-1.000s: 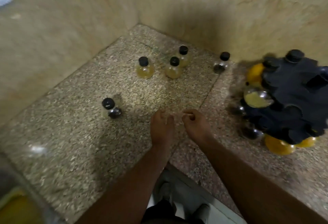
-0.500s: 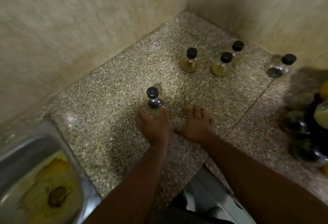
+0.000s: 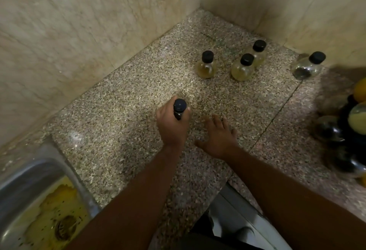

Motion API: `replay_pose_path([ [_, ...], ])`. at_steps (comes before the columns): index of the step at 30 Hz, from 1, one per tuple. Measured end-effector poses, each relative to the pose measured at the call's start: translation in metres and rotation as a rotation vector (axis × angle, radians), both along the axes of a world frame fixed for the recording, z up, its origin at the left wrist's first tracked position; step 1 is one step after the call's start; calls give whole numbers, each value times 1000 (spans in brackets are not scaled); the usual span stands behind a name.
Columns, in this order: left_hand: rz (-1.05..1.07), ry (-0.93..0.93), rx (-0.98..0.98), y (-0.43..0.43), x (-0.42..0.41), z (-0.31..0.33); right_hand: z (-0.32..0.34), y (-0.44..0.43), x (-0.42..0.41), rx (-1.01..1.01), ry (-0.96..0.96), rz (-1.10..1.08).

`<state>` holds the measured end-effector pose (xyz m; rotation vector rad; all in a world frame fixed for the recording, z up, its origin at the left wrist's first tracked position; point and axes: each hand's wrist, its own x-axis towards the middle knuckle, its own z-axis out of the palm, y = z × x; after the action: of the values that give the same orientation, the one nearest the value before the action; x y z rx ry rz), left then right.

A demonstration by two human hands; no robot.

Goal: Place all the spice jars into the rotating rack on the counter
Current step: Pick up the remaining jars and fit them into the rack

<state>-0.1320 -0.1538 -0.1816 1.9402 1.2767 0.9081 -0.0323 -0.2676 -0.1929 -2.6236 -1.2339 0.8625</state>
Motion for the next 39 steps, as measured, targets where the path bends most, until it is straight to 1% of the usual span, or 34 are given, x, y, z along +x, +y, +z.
replay_pose_path([
  [5, -193, 17, -20, -27, 21, 19, 18, -19, 15, 257, 154, -237],
  [9, -357, 40, 8, -52, 45, 36, 37, -54, 36, 421, 125, -452],
  [13, -522, 42, -26, -83, 76, 47, 58, -102, 54, 529, 177, -768],
  [16, -625, 1, 17, -114, 98, 59, 75, -135, 65, 582, 198, -949],
  [18, -694, -44, 56, -137, 113, 69, 88, -157, 72, 675, 270, -1059],
  [21, -813, -116, 97, -172, 134, 86, 99, -196, 79, 869, 382, -1195],
  [23, -879, -144, 88, -188, 145, 94, 103, -219, 85, 957, 436, -1264],
  [28, -1015, -193, 74, -231, 170, 112, 123, -279, 97, 1140, 714, -1420],
  [31, -1077, -191, 66, -247, 183, 118, 136, -301, 103, 1223, 846, -1462],
  [35, -1132, -179, 81, -265, 197, 122, 149, -319, 110, 1328, 933, -1470],
  [37, -1152, -165, 74, -270, 202, 124, 155, -324, 113, 1369, 933, -1465],
  [39, -1169, -145, 78, -271, 208, 124, 157, -325, 116, 1367, 925, -1456],
])
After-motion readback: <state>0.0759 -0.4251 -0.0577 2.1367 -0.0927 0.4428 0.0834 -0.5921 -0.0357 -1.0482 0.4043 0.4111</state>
